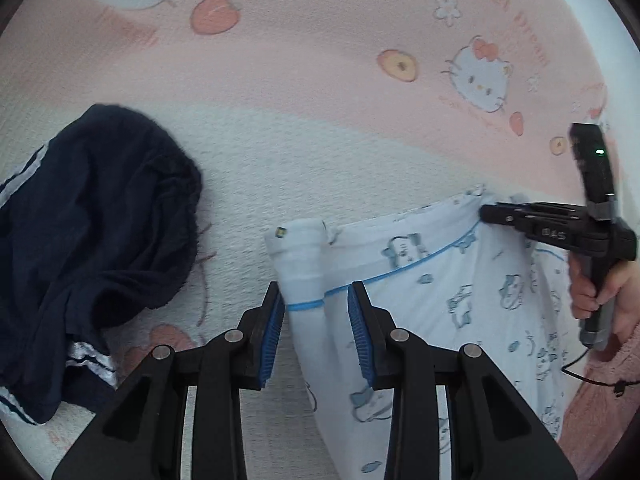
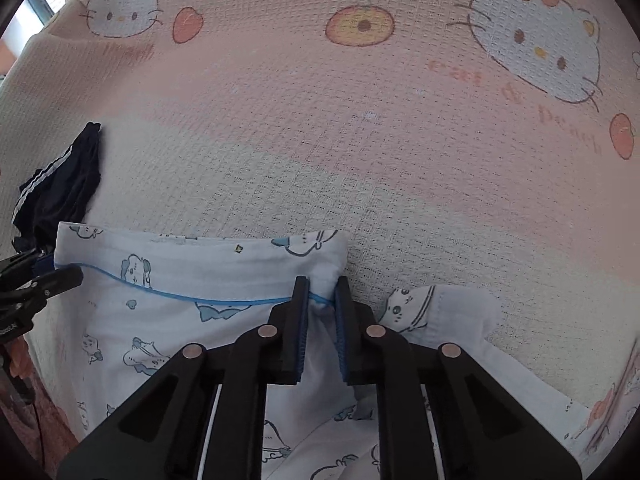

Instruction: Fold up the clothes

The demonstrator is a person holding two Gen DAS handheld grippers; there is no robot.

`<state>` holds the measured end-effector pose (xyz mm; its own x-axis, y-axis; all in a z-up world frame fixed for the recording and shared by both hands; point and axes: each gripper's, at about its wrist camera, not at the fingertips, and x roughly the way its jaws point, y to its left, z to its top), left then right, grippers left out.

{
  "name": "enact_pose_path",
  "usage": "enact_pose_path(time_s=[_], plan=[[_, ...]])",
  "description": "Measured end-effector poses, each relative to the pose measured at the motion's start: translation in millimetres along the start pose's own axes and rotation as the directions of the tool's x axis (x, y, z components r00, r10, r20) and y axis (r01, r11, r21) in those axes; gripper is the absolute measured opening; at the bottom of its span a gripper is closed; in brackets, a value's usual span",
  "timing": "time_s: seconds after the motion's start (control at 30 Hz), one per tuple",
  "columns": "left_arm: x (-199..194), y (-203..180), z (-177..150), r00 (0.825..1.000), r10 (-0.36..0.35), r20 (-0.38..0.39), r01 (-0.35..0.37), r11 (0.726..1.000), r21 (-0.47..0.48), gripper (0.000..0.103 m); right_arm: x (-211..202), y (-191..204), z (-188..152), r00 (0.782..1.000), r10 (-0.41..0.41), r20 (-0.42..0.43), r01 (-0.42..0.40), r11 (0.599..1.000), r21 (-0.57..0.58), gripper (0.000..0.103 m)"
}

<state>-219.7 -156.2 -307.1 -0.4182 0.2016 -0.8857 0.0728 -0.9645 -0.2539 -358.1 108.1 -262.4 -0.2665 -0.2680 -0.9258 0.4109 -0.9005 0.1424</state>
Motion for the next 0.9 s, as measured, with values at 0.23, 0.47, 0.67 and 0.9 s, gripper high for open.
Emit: enact_pose_path(time_s=[0.23, 0.47, 0.67, 0.9], plan=[[-13, 31, -3, 0.999, 0.018, 0.051, -0.010, 0.989, -0.146, 0.034, -15, 6, 0, 0.997, -0.053, 0.055, 0.054, 0.998, -0.022, 0.011], [-10, 29, -3, 0.988, -0.143, 0.053, 0.150, 0.977, -0.154, 0.034, 11, -3, 15, 1.000, -0.014, -0.007, 0.014, 1.000, -0.020, 0.016], [-10, 24, 9, 0.989, -0.111, 0.100, 0.126, 0.980, -0.157, 0.004, 9, -7, 15, 0.999, 0.031, 0.017, -0.031, 0.999, -0.021, 0.006], [-20, 32, 26, 0.991, -0.072, 0.116, 0.086, 0.989, -0.119, 0.004, 0, -15, 42, 0.996, 0.038, 0.077, -0.038, 0.999, -0.005, 0.005]])
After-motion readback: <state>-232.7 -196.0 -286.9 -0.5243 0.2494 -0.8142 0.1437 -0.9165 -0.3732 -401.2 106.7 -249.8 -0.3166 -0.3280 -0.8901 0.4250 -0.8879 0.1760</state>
